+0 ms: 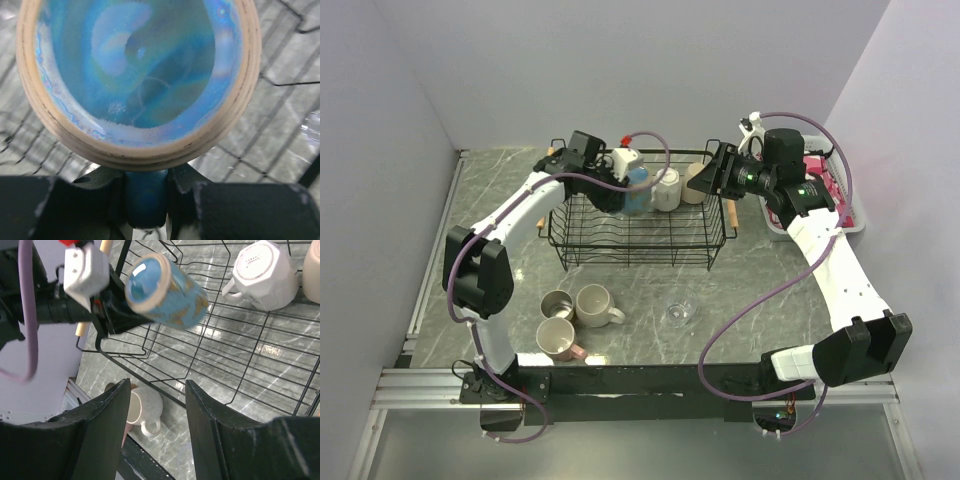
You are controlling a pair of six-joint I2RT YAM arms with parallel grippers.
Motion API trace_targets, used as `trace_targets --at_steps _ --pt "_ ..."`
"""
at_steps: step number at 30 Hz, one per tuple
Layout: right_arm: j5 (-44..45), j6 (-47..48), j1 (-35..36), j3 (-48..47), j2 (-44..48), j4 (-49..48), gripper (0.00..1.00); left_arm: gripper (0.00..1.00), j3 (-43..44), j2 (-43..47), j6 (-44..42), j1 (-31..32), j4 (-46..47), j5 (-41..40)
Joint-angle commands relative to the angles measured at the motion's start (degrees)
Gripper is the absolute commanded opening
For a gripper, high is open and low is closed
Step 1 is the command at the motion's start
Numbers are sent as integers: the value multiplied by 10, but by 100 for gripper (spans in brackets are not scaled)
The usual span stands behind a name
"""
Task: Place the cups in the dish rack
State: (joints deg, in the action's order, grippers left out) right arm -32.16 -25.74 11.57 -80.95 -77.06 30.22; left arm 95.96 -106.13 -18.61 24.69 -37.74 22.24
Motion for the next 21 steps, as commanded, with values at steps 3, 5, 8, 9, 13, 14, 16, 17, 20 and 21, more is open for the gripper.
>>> trace_targets --at_steps 3,5,8,9,13,14,16,17,20,21 --pt "10 -1 -7 3 45 -14 55 1 29 0 -6 54 77 64" --pt "12 -1 -8 6 53 -11 55 1 29 -10 -4 67 89 67" --pt "17 1 -13 15 65 -3 55 1 33 -27 -4 80 105 71" --pt "18 2 -13 16 68 -2 55 1 35 -30 -2 83 108 71" --pt "24 4 -22 25 88 9 55 1 54 -68 5 89 121 69" --pt "24 4 -23 25 91 12 55 1 61 -75 6 90 121 69" --pt "24 7 -29 27 100 21 55 1 84 -100 11 91 121 68" --pt "24 8 -31 27 103 24 55 1 102 -108 12 92 119 68" --pt "24 14 -39 33 118 39 55 1 143 -145 19 97 116 62" --pt "27 20 -43 32 121 43 55 1 153 -153 19 99 117 61"
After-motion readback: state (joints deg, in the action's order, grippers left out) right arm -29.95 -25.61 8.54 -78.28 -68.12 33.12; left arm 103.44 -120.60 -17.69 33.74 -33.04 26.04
